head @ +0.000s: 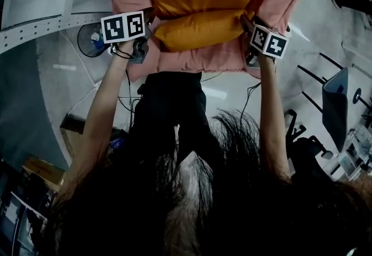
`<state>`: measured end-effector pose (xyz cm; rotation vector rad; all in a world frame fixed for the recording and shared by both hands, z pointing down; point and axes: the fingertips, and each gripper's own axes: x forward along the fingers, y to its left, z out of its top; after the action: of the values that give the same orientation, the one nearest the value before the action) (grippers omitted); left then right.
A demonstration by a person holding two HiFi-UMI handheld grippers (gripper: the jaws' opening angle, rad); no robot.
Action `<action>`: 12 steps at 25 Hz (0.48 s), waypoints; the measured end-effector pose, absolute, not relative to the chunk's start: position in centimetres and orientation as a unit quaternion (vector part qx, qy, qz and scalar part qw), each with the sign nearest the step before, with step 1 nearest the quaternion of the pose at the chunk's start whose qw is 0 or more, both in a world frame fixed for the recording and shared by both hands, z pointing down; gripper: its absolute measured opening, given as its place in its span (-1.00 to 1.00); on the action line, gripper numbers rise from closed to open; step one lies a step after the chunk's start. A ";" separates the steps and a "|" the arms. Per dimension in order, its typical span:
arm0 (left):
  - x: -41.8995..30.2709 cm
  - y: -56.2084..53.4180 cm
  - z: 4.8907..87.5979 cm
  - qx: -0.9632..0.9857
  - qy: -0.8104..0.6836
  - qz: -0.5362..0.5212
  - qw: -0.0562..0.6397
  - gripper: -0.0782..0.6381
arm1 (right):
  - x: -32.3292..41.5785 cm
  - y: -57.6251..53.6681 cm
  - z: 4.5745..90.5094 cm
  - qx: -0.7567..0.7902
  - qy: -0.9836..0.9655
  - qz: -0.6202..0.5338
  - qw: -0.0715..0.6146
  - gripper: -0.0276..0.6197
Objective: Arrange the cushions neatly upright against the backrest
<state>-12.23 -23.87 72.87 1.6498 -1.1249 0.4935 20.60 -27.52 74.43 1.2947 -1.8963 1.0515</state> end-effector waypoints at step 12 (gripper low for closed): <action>-5.6 -17.2 60.5 0.758 -0.461 0.138 0.440 -0.72 | 16.6 -21.9 59.0 0.443 -0.808 0.338 0.189 -0.22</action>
<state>-5.63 -17.18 60.48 1.8827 -1.1455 0.3430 16.62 -21.88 59.00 1.2472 -2.2734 0.9515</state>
